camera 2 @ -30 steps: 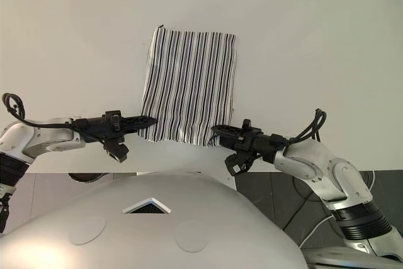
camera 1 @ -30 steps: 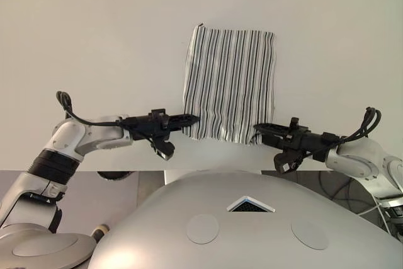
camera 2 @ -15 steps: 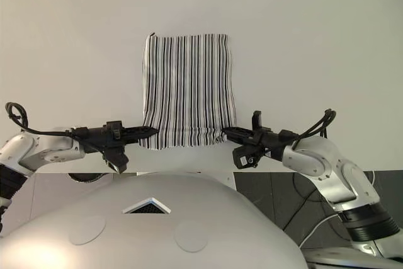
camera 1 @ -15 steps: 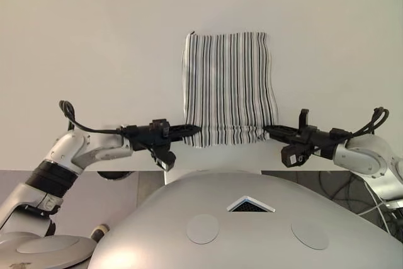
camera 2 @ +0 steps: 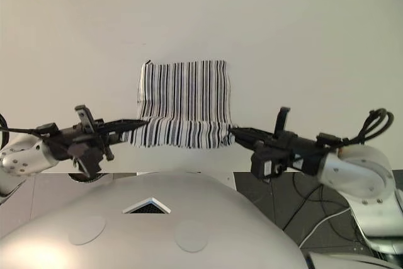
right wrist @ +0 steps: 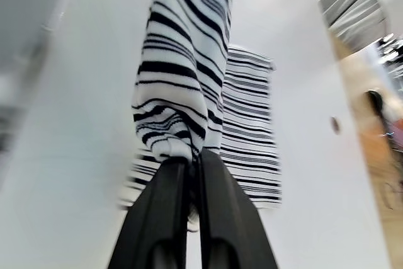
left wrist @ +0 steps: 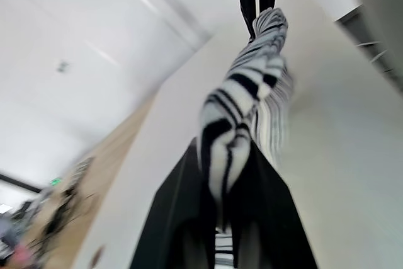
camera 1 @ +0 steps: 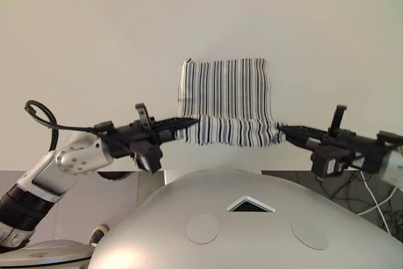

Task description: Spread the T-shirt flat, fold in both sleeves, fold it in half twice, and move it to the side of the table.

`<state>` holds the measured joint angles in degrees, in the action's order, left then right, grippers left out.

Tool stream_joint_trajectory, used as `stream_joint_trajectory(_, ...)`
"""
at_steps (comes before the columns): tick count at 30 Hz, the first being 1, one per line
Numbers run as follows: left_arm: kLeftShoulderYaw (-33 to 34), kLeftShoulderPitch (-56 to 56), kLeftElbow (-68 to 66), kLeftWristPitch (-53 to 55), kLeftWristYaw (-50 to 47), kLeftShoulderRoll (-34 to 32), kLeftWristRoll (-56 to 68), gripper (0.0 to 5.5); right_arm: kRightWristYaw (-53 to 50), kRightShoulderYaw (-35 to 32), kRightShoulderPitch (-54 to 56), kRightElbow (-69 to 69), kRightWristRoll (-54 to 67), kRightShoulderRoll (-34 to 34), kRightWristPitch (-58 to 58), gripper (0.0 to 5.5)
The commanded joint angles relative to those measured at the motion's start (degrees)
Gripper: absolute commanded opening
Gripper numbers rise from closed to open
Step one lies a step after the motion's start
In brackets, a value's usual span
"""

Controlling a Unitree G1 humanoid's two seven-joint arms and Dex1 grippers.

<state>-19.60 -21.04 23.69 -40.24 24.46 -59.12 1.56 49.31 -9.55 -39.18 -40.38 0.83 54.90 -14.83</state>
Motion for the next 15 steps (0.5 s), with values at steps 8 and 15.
stream_joint_trajectory(8, 2.86, 12.77, -17.15, 6.68, -0.33, 16.4, -9.81, 0.11, 1.33, 17.49, 35.91, 24.25, -6.52, -7.04, 6.61, 0.07)
stream_joint_trajectory(15, -0.52, 23.34, -35.6, 8.44, 1.42, 23.1, -17.09, 0.91, 3.36, 23.97, 44.32, 33.84, -8.85, -10.21, 5.45, 0.07)
